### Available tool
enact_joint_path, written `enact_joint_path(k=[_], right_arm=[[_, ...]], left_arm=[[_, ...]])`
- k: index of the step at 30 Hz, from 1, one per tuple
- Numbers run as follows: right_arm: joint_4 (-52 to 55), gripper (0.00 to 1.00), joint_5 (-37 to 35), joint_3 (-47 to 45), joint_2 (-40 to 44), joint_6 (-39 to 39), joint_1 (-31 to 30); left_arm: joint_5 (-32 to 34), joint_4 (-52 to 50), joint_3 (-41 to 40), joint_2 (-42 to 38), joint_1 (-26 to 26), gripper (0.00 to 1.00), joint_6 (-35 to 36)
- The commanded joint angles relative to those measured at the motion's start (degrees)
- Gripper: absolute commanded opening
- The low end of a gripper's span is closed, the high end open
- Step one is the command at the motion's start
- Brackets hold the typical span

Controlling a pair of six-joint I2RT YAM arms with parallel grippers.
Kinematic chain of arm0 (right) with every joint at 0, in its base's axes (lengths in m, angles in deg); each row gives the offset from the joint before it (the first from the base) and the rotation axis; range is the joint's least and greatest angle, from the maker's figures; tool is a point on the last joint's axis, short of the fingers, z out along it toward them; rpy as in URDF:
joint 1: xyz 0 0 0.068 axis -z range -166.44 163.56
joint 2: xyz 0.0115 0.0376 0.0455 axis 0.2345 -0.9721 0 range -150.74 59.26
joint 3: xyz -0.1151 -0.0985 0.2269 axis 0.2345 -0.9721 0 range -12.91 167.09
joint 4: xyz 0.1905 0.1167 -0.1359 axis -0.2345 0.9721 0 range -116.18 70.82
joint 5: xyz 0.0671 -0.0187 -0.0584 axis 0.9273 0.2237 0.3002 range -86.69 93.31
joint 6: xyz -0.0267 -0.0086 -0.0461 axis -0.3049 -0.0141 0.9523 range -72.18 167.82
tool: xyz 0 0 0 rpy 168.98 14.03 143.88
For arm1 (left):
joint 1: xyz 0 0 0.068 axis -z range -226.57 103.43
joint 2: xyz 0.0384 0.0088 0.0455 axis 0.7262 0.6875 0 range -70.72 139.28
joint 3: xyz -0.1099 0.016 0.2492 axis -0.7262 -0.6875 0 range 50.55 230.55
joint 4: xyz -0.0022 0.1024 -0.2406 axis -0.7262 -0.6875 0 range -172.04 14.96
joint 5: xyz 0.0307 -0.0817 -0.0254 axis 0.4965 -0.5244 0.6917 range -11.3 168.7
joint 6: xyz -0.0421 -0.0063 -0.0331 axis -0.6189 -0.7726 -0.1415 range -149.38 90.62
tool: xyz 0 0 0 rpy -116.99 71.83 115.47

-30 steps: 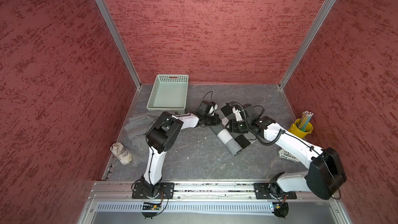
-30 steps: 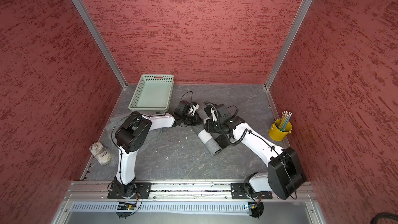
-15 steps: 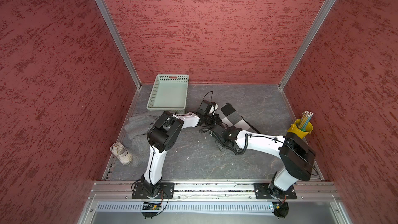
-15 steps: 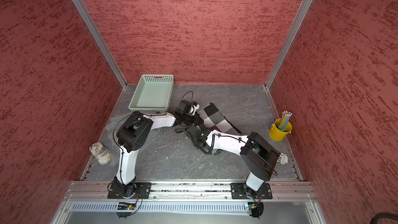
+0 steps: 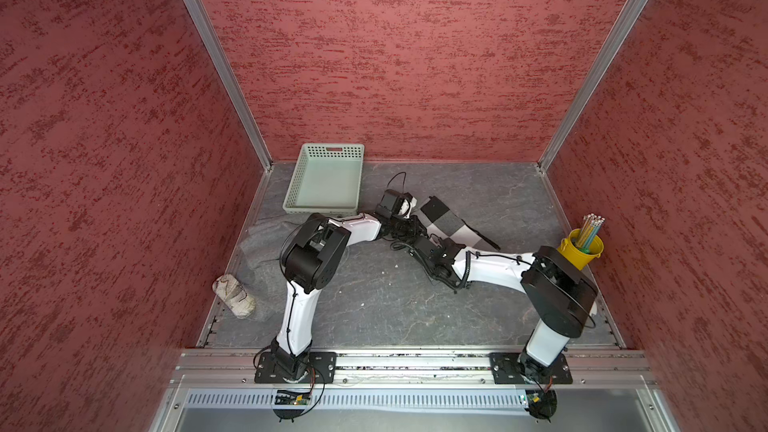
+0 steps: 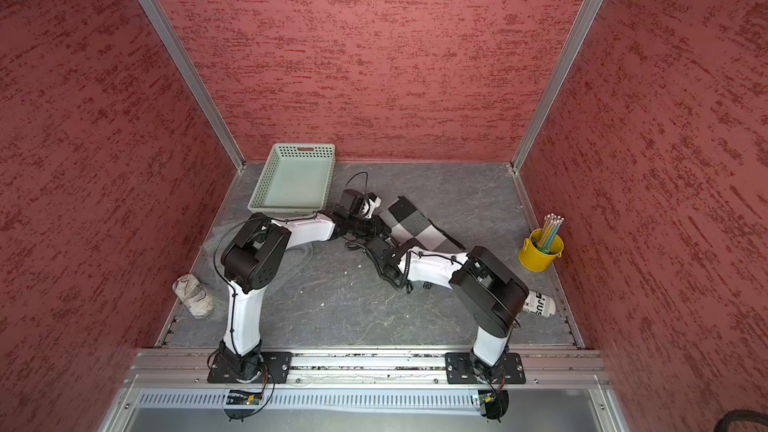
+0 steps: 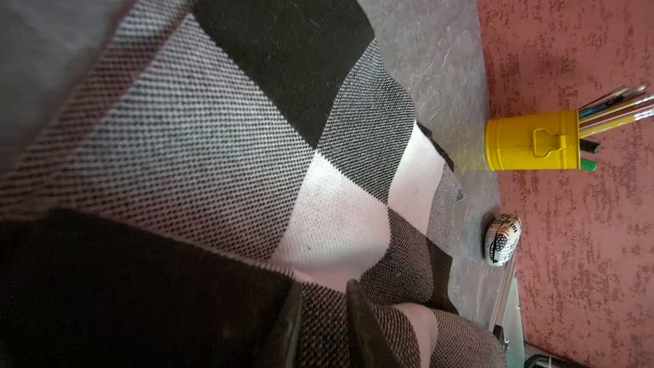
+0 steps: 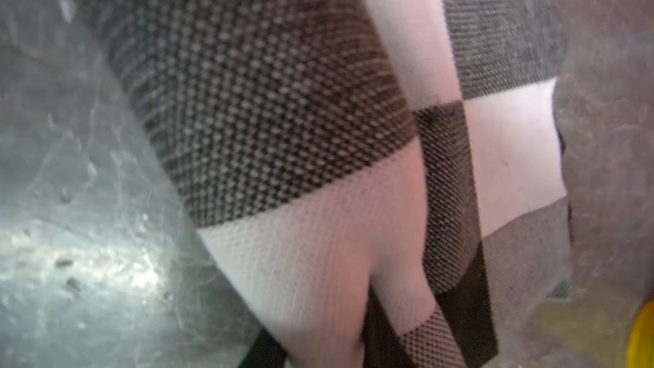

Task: Roll up the scarf and place it into the basket
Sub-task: Roll the scarf at the center of the board.

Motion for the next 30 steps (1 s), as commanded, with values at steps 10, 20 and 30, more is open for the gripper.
enact_joint_path(k=[10,20,30], right_arm=[[-10.6,0.0,43.3,-6.0,11.0,-24.3,9.0],[-29.5,0.0,68.1,-21.8,10.9,-36.5,26.5],[-22.3,0.25,69.3,-18.5,6.0,-27.8,32.9]], left_arm=[[9.5,-4.0,-9.2,-20.0,-3.6,0.3,2.4],[8.5,-5.0,-9.2,-18.5,1.1,0.29,5.1],[3.9,-3.8,0.2,-7.0,4.9,0.26,7.3]])
